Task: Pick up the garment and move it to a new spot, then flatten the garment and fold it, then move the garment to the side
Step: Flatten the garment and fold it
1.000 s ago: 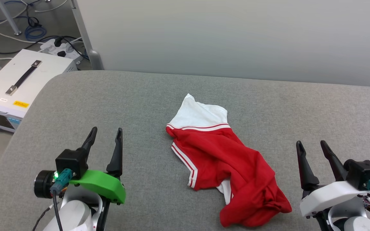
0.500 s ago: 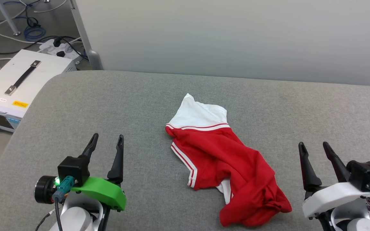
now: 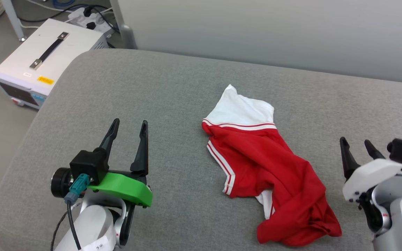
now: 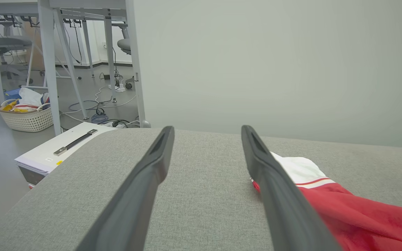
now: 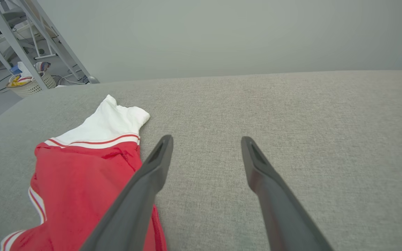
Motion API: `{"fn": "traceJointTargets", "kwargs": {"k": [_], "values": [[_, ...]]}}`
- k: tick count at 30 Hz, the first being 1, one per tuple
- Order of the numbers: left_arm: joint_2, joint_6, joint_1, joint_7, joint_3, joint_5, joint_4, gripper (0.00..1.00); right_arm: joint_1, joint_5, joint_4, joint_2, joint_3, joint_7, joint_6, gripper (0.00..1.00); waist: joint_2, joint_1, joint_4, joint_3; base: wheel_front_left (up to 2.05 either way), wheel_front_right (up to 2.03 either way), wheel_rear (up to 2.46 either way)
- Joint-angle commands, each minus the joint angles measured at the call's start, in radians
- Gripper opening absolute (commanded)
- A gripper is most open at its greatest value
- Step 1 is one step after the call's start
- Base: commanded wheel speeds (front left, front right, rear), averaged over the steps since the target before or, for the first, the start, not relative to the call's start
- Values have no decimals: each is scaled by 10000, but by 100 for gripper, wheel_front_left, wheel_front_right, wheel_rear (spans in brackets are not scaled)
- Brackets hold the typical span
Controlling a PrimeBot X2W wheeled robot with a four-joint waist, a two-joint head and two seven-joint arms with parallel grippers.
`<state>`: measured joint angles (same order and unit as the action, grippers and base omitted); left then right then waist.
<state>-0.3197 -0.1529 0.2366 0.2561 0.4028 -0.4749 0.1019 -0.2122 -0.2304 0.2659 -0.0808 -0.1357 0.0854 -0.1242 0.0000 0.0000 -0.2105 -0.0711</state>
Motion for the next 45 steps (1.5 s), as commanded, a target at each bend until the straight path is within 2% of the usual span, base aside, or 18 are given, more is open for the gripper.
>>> {"fn": "traceJointTargets", "kwargs": {"k": [1,7,14,23,27,28,29,30,31,37,38,45], "values": [[169,78,166,56,-78,109,-56,100,-537,-159,280,-214,78,226,-65,100,0,0,-685,-606,0,0,0],[780,494,329,57,-389,453,-54,100,-2856,-895,1798,-1017,986,1917,-65,100,0,0,-1327,-1155,0,0,0],[1522,1067,523,57,-802,846,113,100,-4969,-1562,3452,-1666,2896,4102,-65,100,0,0,-1961,-1696,0,0,0],[2303,1681,624,57,-1358,1277,277,100,-5990,-2285,5245,-2103,4749,4973,-65,100,0,0,-2407,-2273,0,0,0],[2508,1900,624,57,-1577,1415,367,100,-5933,-2747,5983,-2231,5486,5822,-65,100,0,0,-2545,-2435,0,0,0],[2544,1942,625,57,-1630,1447,399,100,-5911,-2859,6103,-2257,5676,6040,-65,94,0,0,-2565,-2450,0,0,0],[2568,1973,625,57,-1666,1475,418,100,-5899,-2965,6172,-2271,5804,6193,-65,41,0,0,-2579,-2461,0,0,0],[2594,2010,626,57,-1705,1504,440,100,-5902,-3123,6210,-2282,5920,6313,-65,2,0,0,-2597,-2471,0,0,0],[2612,2037,626,57,-1733,1519,456,100,-5921,-3223,6218,-2310,5996,6343,-65,0,0,0,-2607,-2475,0,0,0],[2674,2149,600,57,-1896,1635,568,100,-6469,-3533,6149,-2612,6259,5639,-65,0,0,0,-2532,-2353,0,0,0],[2682,2166,529,57,-2009,1729,604,100,-6787,-3615,6130,-2752,6183,5090,-65,0,0,0,-2357,-2174,0,0,0],[2688,2245,321,57,-2284,2027,697,100,-6862,-3713,5779,-3334,6032,4058,-65,0,0,0,-1611,-1645,0,0,0]]}}
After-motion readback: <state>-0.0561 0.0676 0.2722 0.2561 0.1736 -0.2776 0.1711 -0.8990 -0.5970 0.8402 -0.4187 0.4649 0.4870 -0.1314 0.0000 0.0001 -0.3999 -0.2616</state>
